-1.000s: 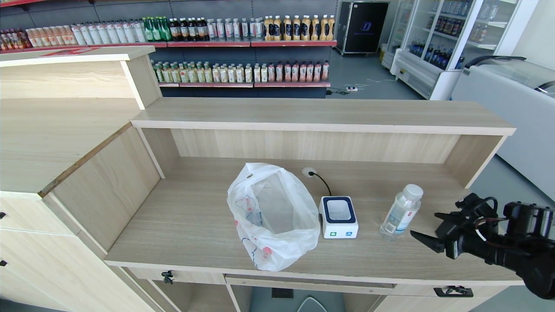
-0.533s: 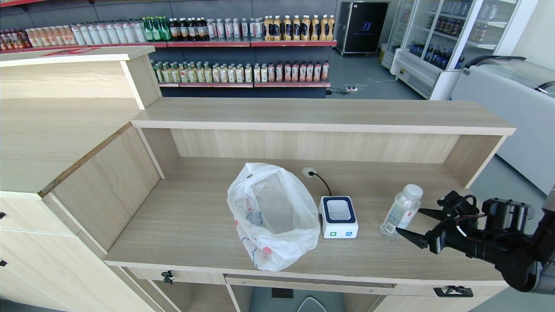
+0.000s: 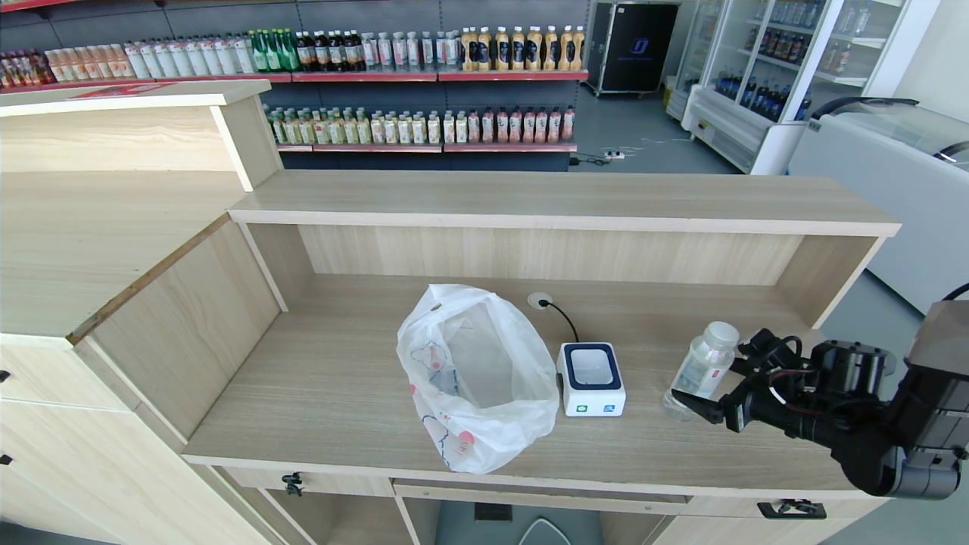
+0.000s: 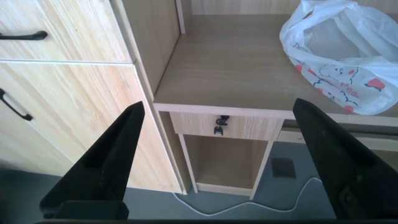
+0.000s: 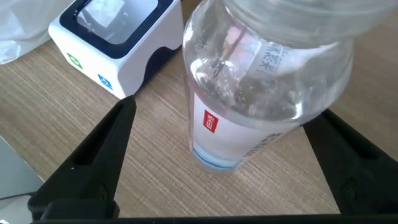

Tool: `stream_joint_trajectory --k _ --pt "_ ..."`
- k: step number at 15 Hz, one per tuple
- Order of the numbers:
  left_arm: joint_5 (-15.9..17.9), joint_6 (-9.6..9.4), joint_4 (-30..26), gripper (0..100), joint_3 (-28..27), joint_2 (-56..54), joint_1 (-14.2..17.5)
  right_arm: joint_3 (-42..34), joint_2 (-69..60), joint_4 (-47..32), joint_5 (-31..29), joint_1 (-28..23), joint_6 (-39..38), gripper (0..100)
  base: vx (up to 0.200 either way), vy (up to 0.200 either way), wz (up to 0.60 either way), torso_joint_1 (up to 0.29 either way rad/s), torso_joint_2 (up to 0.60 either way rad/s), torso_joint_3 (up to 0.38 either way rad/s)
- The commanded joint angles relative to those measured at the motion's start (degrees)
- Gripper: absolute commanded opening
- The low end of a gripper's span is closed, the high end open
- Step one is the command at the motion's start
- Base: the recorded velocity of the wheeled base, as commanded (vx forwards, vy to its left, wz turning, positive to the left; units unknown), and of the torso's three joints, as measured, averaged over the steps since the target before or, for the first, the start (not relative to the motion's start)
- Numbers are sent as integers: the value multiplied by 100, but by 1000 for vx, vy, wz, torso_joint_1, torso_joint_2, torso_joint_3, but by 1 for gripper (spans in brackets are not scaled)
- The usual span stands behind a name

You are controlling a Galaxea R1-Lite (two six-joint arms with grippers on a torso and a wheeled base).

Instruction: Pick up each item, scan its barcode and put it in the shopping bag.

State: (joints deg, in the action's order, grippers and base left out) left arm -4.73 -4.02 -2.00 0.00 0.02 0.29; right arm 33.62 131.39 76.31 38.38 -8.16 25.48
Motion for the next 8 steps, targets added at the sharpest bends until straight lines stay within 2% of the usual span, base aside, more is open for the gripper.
stream_joint_trajectory --k 1,8 --pt "-2 -2 -2 100 0 -2 -3 145 115 6 3 51 -8 100 0 0 0 0 0 0" --pt "-2 -2 -2 100 0 -2 -3 382 229 15 38 271 -192 100 0 0 0 0 0 0"
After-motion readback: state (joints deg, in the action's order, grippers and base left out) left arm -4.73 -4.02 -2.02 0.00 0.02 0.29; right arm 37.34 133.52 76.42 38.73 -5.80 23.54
